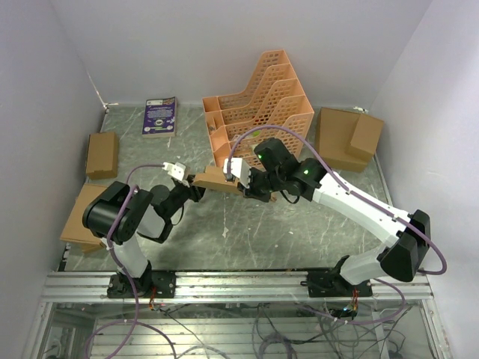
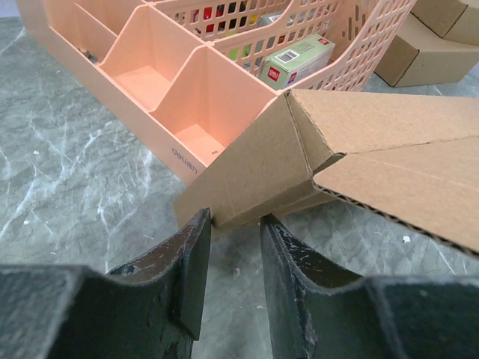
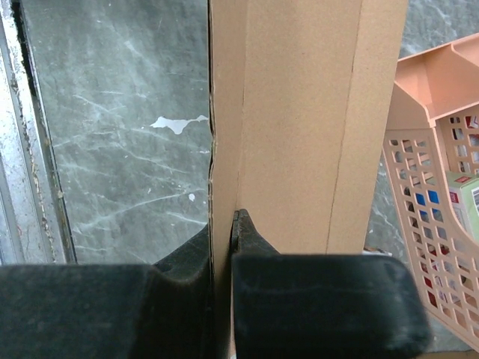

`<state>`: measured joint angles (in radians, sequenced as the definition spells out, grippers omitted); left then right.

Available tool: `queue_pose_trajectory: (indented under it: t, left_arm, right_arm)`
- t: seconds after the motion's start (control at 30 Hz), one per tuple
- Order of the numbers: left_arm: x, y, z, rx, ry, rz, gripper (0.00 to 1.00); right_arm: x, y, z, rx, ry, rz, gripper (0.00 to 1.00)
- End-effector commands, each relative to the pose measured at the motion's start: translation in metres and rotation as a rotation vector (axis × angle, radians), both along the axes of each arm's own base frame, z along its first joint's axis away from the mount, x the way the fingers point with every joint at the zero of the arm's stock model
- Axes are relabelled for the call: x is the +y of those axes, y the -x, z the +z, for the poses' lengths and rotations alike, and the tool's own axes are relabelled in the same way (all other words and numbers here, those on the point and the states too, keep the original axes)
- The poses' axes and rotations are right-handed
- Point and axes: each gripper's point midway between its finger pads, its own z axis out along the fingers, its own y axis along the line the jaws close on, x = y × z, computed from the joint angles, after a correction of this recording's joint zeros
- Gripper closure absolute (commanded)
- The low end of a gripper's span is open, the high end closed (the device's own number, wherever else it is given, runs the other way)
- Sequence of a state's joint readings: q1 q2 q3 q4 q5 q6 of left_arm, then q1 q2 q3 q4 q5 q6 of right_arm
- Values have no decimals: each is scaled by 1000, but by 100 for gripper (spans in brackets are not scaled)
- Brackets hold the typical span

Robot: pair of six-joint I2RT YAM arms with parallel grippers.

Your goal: Fold the paper box

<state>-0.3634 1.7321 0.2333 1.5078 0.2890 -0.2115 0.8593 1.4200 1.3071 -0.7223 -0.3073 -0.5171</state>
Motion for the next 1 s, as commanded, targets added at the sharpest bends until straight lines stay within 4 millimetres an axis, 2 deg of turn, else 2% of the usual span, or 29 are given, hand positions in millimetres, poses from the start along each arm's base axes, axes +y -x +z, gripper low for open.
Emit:
queue_pose_trajectory:
  t: [0.0, 0.37, 0.53, 0.97]
  left_arm:
    - [-4, -8, 63, -244, 75, -13, 57]
    - [-3, -14, 54, -238, 47, -12, 58]
    - [-4, -21, 55, -227, 70, -23, 59]
    - [-7, -46, 56, -228, 97, -9, 57]
  right_arm:
    - [8, 6, 1, 25, -6, 44, 100]
    - [3, -28, 7, 63, -17, -1, 100]
    - [6, -34, 5, 72, -5, 15, 100]
    - [8, -65, 9, 78, -23, 11, 100]
